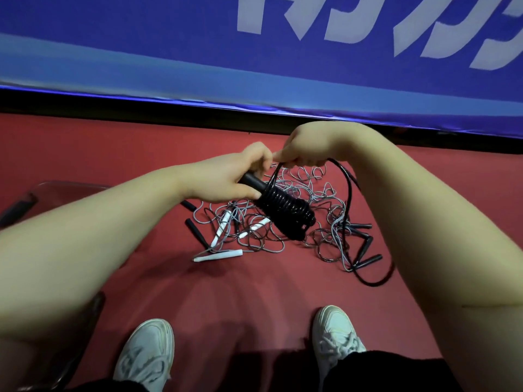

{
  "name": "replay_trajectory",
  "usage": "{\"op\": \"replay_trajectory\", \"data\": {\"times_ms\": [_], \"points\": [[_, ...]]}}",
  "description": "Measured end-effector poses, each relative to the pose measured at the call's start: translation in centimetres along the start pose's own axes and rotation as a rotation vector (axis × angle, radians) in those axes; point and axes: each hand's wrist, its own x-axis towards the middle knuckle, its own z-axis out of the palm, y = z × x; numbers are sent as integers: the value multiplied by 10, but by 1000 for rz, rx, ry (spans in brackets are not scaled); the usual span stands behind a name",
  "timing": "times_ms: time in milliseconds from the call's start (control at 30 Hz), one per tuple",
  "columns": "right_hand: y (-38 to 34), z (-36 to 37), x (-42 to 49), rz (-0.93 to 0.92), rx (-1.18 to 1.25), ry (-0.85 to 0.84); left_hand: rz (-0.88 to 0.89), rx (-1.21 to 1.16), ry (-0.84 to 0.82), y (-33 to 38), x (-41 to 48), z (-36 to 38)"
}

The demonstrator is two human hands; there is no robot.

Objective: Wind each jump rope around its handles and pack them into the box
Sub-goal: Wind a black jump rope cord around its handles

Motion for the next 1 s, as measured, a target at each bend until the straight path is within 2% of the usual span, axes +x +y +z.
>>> {"op": "replay_trajectory", "data": {"times_ms": [100, 167, 267, 367, 400, 467, 500, 533, 567, 633, 733, 900, 933, 1000], "points": [[20, -1, 2, 11, 333, -211, 26, -102, -11, 12, -2, -1], [36, 2, 6, -7, 467, -337, 40, -207, 1, 18, -1, 0], [47, 11, 6, -47, 598, -400, 30, -311, 54, 24, 3, 2], [62, 25, 20, -34, 642, -207, 14, -416, 165, 27, 6, 2], [70, 26, 25, -71, 677, -202, 3, -477, 216, 28, 8, 0], [106, 42, 50, -349, 816, -176, -36, -635, 340, 27, 11, -4], [109, 45, 58, -326, 1030, -222, -64, -729, 406, 25, 14, -6], [103, 44, 61, -152, 1094, -51, -97, -823, 472, 23, 16, -9], [93, 57, 57, -183, 923, 47, -131, -905, 534, 21, 18, -11], [60, 66, 45, -191, 970, 112, -196, -1021, 629, 16, 21, -15], [31, 71, 46, -311, 874, 162, -244, -1087, 688, 12, 21, -19], [6, 80, 50, -336, 1048, 250, -270, -1038, 782, 4, 20, -20], [3, 81, 52, -340, 970, 282, -274, -989, 810, 0, 20, -19], [0, 81, 53, -303, 655, 385, -299, -796, 860, -9, 20, -14]]}}
